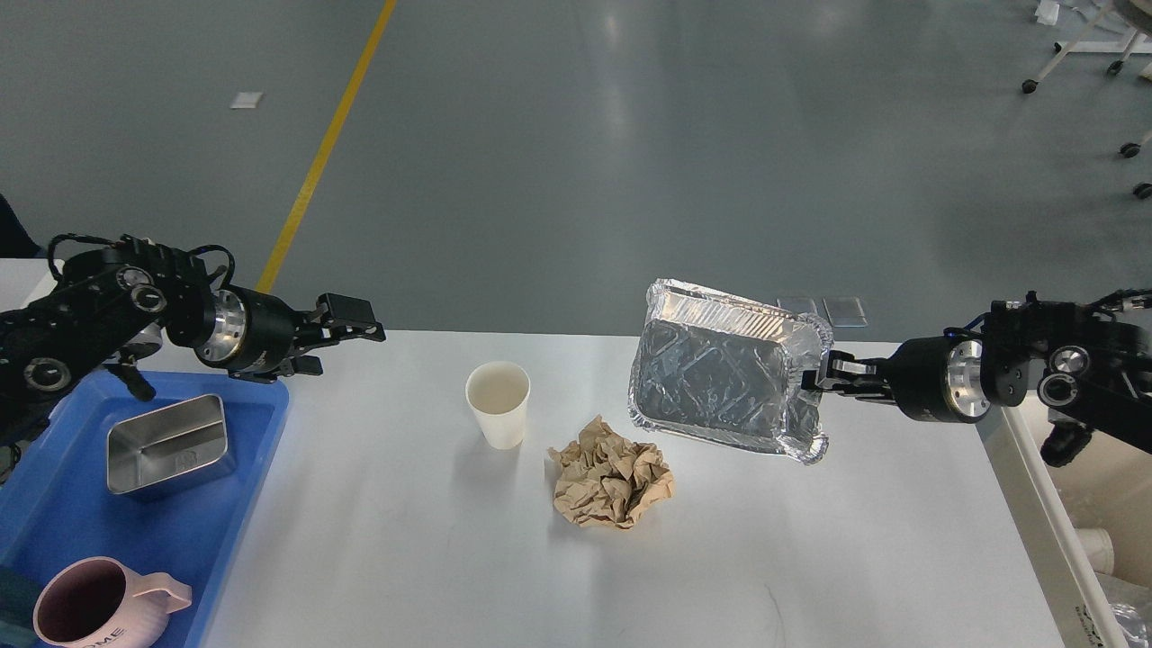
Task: Tidy desktop
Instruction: 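Reach the left gripper to the white paper cup and grasp it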
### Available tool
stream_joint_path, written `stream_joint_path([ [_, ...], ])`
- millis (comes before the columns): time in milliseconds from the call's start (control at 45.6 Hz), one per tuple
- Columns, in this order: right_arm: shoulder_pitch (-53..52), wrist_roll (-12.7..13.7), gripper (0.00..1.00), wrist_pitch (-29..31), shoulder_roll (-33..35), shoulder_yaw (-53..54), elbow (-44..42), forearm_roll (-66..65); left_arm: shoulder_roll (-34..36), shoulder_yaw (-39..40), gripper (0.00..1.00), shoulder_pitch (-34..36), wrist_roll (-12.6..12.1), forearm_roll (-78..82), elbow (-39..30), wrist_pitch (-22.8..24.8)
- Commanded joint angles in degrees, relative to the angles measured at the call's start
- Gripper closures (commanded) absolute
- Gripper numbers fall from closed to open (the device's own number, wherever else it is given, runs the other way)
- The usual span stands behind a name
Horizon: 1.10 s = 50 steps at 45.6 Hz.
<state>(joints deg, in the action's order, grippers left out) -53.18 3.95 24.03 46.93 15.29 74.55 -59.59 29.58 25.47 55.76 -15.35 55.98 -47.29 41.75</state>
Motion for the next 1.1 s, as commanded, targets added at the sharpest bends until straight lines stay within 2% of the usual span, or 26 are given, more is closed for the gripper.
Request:
stream_joint_path([
  [0, 0.1, 0.0, 1.00, 0.2, -0.5, -0.7, 0.0, 0.0, -6.4, -3.1, 0.01, 2.4, -0.5, 0.2, 4.3, -0.1],
  [154, 0.6, 0.0, 1.00, 0.2, -0.7, -0.7, 0.0, 0.0, -13.7, -5.0, 0.01, 3.4, -0.4, 0.3, 8.9, -0.8],
  [351, 1.1, 0.0, 1.00, 0.2, -0.5, -0.7, 0.0, 0.0, -19.8, -5.6, 0.01, 3.9, -0.3, 0.3, 14.9, -1.3],
  [899, 1.5, 0.1, 1.00, -0.2, -0.7, -0.7, -0.6, 0.0, -23.3, -9.9, 0.02, 2.8, -0.6, 0.0, 17.9, -6.8],
  [987, 1.5, 0.1, 1.00, -0.3, -0.7, -0.6, -0.6, 0.0, -24.7, -11.7, 0.13, 2.6, -0.4, 0.2, 19.3, -7.9],
  [1075, 1.5, 0.1, 1.00, -0.3, -0.7, -0.5, -0.6, 0.0, -24.9, -14.3, 0.39, 2.6, -0.1, 0.2, 19.4, -7.9],
])
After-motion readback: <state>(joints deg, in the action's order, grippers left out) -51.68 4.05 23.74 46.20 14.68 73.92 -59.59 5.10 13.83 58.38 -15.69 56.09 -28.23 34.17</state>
